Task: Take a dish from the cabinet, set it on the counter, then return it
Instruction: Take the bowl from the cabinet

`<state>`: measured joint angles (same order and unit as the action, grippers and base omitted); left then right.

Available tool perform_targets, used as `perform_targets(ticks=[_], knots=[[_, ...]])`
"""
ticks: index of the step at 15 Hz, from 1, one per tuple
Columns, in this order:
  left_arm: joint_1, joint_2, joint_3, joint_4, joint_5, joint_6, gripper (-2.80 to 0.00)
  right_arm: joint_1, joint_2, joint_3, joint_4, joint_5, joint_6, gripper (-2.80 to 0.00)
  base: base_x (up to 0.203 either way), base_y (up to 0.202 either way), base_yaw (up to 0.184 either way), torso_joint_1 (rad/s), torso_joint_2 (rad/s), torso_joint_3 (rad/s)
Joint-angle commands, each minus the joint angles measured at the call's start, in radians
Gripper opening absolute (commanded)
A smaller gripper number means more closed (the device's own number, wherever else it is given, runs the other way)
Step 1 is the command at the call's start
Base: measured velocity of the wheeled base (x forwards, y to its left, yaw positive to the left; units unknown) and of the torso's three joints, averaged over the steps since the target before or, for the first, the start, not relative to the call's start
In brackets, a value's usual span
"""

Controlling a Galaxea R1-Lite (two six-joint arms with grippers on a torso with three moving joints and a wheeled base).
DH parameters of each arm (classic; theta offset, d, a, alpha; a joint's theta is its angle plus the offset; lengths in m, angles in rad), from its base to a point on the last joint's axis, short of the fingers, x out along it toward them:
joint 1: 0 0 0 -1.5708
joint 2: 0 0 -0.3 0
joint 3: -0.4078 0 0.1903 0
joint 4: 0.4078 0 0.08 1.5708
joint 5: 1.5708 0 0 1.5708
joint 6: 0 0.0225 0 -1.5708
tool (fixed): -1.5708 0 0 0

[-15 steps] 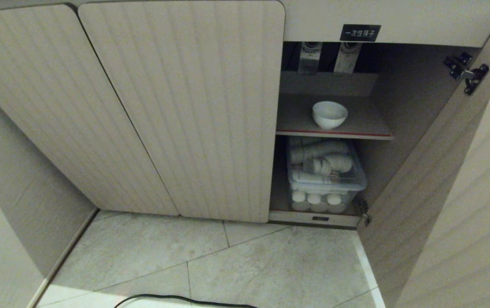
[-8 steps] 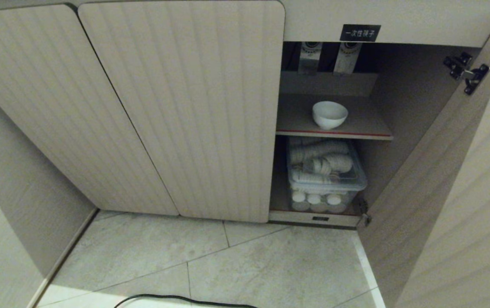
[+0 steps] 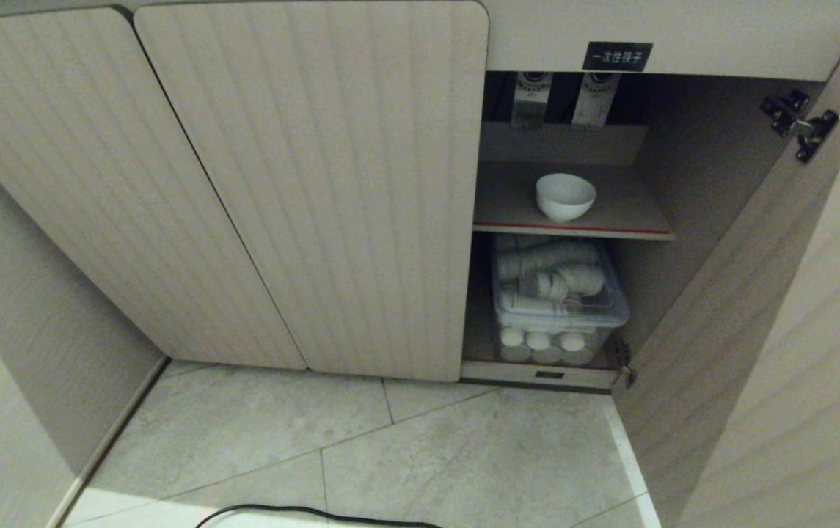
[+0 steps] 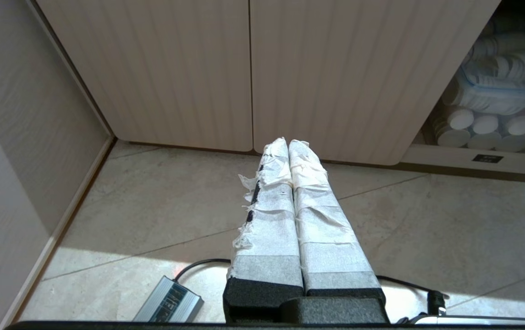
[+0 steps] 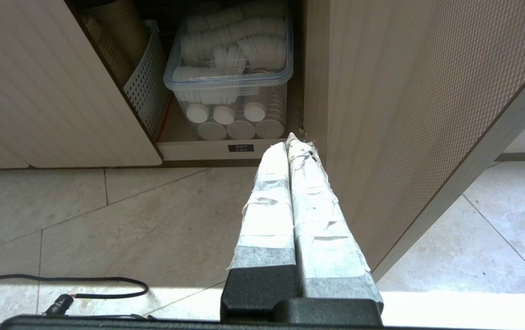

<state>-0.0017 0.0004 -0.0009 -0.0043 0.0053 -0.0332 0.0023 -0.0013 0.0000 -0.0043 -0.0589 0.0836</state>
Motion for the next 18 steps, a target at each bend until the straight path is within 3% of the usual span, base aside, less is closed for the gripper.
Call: perform_targets(ticks=[1,18], knots=[[0.0,0.0,0.0,0.0,0.0,-0.001,-2.8,0.001,0.001,0.0,-0.002,-0.001,0.001,-2.8,0.0,0.0,0.0,0.0,0.0,0.0],[0.0,0.0,0.0,-0.001,-0.001,-0.001,-2.8,0.001,0.001,0.0,0.0,-0.001,0.001,-2.8,0.0,0.0,0.0,0.0,0.0,0.0]])
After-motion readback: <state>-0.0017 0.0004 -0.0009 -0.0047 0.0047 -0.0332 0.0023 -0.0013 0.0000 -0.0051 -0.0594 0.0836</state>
